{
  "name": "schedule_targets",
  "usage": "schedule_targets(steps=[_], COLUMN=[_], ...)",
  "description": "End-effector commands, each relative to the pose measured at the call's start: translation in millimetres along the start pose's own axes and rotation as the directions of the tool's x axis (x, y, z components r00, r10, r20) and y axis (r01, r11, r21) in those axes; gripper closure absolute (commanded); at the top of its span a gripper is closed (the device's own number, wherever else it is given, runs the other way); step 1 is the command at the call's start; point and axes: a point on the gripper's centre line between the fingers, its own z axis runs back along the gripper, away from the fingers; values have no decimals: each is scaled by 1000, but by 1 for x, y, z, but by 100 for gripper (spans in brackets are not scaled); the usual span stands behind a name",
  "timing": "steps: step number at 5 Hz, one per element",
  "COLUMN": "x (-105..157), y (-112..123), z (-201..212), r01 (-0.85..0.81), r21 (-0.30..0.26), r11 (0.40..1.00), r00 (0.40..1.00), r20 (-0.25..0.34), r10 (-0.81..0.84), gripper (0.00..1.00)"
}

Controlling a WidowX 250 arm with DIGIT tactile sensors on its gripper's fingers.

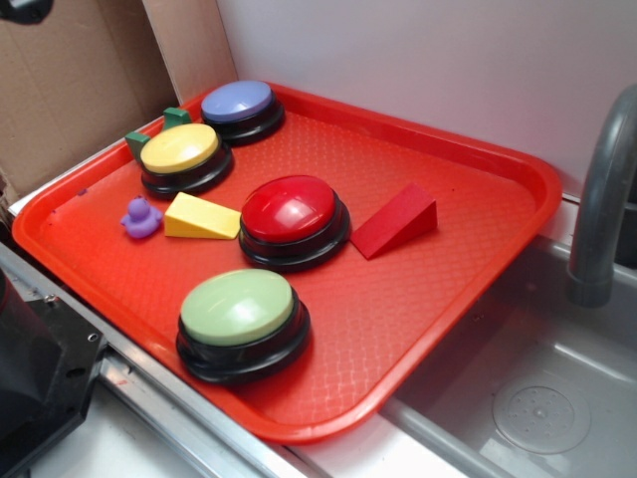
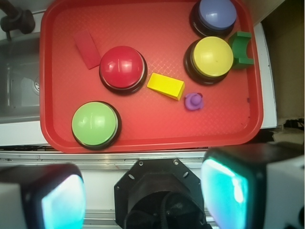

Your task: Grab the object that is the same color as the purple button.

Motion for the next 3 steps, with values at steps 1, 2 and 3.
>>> schedule_targets(steps=[1,2,3], x=[0,8,19], y=[0,11,20], z=[0,-19,-42], r01=[0,64,144], r21=[0,38,76], r11=[1000,997,987], r00=[1000,996,987], r20=[0,57,63], r10=[0,-66,-149], gripper=[0,0,0])
